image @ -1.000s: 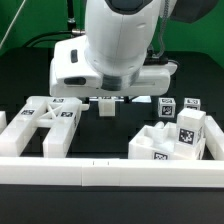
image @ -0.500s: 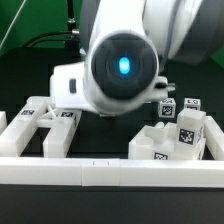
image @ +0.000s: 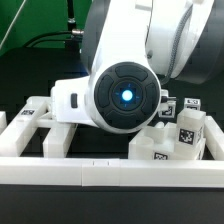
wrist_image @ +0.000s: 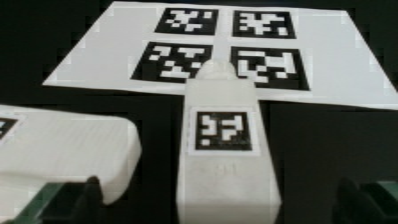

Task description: Assemble chair

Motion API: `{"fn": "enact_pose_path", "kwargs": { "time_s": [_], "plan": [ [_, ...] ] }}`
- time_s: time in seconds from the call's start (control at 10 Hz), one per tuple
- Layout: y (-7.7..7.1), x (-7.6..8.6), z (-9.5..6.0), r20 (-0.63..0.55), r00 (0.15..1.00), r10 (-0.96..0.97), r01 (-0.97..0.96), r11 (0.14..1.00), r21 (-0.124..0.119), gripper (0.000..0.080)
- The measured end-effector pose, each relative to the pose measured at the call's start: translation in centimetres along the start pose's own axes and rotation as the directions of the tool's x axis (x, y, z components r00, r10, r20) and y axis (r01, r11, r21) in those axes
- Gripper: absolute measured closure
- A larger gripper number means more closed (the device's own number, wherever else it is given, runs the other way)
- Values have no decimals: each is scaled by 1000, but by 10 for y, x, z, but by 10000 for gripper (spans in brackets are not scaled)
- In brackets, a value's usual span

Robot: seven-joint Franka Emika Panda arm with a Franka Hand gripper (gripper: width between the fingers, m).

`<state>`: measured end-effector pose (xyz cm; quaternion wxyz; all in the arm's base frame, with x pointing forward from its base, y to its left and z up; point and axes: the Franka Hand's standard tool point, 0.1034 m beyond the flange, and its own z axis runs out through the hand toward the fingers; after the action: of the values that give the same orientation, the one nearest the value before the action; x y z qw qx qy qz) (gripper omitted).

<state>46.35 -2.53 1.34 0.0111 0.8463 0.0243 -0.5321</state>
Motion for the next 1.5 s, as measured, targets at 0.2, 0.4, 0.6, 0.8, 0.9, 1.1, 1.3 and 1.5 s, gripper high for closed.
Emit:
{"fn": "enact_pose_path", "kwargs": {
  "time_s": [0.2, 0.4, 0.6, 0.8, 0.9, 1.1, 1.3, 1.5],
  "plan": [
    [0, 1, 1, -2, 1000, 26, -26, 1000, -3, 150],
    [0, 1, 1, -3, 1000, 28, -28, 1000, -1, 284],
    [1, 1, 1, -3, 1000, 28, -28, 1000, 0, 558],
    [1, 1, 0, -5, 1000, 28, -28, 1000, 1, 727],
    [1, 0, -3, -5, 1000, 28, -28, 1000, 1, 776],
    [-3, -10, -15, 4, 999, 36, -36, 999, 3, 794],
    [-5, -20, -34, 0, 999, 36, -36, 999, 3, 798],
    [-5, -32, -50, -26, 998, 54, -53, 999, 2, 798]
  ]
}}
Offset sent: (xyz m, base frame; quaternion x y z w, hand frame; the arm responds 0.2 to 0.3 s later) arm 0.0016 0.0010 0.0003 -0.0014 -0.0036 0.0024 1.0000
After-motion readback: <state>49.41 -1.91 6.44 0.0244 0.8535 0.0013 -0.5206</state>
